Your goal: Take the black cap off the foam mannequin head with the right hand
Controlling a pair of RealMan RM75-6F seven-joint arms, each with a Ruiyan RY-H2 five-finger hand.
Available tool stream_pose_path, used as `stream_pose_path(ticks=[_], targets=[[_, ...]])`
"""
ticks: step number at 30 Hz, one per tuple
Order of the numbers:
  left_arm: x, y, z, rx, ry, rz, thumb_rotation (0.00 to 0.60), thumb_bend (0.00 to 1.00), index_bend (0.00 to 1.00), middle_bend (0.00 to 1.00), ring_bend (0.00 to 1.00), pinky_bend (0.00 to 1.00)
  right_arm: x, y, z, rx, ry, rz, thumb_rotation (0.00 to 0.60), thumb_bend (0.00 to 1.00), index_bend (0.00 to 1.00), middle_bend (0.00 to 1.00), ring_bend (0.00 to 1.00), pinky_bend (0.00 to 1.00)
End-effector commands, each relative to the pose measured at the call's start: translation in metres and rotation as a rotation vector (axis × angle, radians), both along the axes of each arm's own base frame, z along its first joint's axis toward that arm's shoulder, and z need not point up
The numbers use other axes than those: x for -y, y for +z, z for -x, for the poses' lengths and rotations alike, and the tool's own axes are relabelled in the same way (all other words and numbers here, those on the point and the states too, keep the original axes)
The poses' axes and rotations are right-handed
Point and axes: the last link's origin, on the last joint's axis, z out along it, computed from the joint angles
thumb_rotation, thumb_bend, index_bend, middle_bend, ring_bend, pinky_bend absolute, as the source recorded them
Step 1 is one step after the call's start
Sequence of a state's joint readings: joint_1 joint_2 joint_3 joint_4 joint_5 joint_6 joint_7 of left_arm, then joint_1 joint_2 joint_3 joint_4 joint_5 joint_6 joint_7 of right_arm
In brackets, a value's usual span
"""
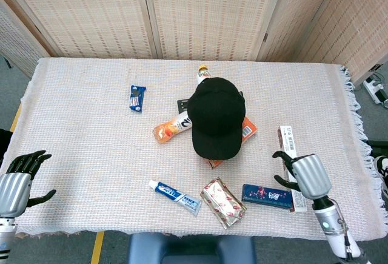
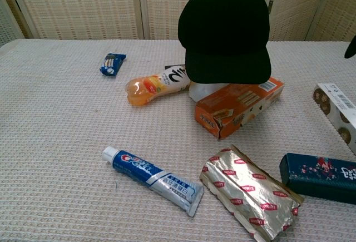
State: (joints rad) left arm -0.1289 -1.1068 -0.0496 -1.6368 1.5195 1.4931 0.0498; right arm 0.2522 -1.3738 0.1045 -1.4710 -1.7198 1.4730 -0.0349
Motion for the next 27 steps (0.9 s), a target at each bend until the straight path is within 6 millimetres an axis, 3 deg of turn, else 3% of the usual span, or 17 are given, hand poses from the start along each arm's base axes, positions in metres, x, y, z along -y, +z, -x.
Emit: stream_pose_path(ticks=[1,13,27], targets=[[0.000,0.000,0.000,0.000,0.002,0.000,0.600,0.07,0.25,0.20,0.19,0.19,0.017,-0.021,-0.016,0.002,0.062,-0.010,0.600,0.03,0.41,0.98,1.00,1.00],[0.001,0.001,0.005,0.003,0.020,0.003,0.600,0.07,0.25,0.20,0.19,0.19,0.053,-0.071,-0.056,0.026,0.172,0.002,0.600,0.04,0.43,1.00,1.00,1.00],[0.001,0.003,0.011,0.017,0.035,0.005,0.600,0.07,0.25,0.20,0.19,0.19,0.077,-0.100,-0.068,-0.005,0.235,0.054,0.600,0.08,0.44,1.00,1.00,1.00]])
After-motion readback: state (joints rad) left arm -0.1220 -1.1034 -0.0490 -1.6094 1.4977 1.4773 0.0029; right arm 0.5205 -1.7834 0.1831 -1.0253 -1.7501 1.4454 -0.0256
